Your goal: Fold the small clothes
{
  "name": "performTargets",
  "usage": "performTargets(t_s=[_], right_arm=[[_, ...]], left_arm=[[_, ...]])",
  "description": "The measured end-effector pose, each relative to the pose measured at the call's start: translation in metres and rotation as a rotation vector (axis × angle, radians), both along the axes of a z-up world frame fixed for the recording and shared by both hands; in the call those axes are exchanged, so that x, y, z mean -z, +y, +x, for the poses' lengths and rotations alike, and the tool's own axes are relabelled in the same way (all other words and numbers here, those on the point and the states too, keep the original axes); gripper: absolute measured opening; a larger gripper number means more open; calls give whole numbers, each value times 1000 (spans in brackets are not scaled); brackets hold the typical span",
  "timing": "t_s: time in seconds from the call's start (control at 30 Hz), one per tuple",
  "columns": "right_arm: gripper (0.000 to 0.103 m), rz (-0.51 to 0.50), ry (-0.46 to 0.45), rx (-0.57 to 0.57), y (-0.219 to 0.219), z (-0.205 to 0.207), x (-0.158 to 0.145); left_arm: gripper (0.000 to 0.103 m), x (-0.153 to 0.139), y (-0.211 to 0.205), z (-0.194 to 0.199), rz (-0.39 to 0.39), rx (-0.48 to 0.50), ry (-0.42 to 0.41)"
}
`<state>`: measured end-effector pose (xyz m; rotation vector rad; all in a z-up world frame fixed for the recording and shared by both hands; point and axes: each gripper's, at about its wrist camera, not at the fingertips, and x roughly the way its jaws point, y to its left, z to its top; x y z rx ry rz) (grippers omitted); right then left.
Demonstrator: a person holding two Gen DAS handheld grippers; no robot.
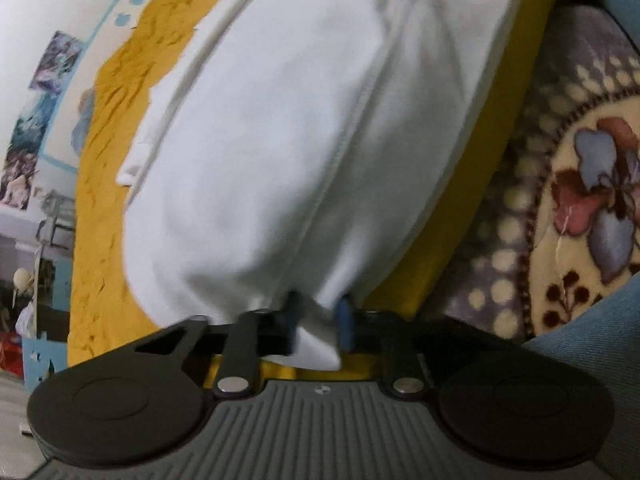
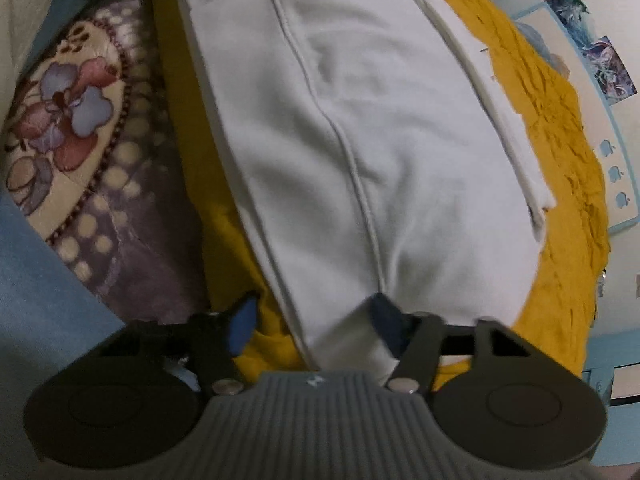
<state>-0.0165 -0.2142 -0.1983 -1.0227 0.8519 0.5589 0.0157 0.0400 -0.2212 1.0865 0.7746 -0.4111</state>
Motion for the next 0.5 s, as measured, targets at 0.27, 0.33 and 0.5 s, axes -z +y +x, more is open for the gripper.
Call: performTargets(t_s=[0.27,0.33,0.5], right_arm=[[0,96,42,51,-16,-7,-48],[0,129,16,67,-18,-10,-66],[0,171,-90,80,-22,-6,-110]], left_arm=[[6,-68,19,-23,-143,-39,-48],[6,-88,21,-23,-179,-53,-70],[6,-135,20,-12,-231,-55,-157]])
